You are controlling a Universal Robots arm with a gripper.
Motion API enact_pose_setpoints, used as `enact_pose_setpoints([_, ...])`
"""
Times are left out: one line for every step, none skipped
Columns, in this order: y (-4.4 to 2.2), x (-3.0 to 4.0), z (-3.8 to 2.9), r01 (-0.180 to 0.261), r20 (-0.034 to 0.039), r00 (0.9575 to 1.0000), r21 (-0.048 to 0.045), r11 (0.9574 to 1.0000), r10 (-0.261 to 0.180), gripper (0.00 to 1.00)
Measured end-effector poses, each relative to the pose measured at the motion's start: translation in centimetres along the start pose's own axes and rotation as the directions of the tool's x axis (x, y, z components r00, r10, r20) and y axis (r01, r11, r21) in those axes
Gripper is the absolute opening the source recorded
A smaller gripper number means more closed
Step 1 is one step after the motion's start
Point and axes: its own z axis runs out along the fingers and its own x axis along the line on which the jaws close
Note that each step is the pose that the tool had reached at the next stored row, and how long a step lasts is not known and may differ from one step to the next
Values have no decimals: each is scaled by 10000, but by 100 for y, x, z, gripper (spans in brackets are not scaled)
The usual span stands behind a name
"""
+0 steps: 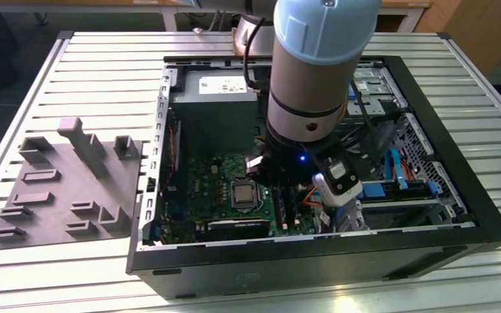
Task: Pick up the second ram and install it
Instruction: 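Press down the second ram until it locks into place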
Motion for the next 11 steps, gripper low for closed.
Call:
enact_pose_setpoints([-8, 0, 0, -1, 0, 10000, 0, 10000, 1, 11])
enact_pose_setpoints([-16, 0, 0, 0, 0, 10000, 0, 10000, 0, 11])
enact_pose_setpoints([-24, -1, 0, 0, 0, 10000, 0, 10000, 0, 11])
enact_pose_setpoints([-31, 0, 0, 0, 0, 10000, 0, 10000, 0, 11])
enact_pose_setpoints([-38, -1, 0, 0, 0, 10000, 0, 10000, 0, 11])
enact_pose_setpoints([-46, -1, 0, 0, 0, 10000, 1, 10000, 0, 11])
enact_pose_setpoints([-54, -1, 0, 0, 0, 10000, 1, 10000, 0, 11])
enact_pose_setpoints([-61, -1, 0, 0, 0, 10000, 1, 10000, 0, 11])
enact_pose_setpoints([-68, -1, 0, -1, 0, 10000, 0, 10000, 1, 11])
enact_pose_setpoints([-75, -1, 1, 0, 0, 10000, 0, 10000, 0, 11])
enact_pose_setpoints([-81, -2, 1, 0, 0, 10000, 0, 10000, 0, 11])
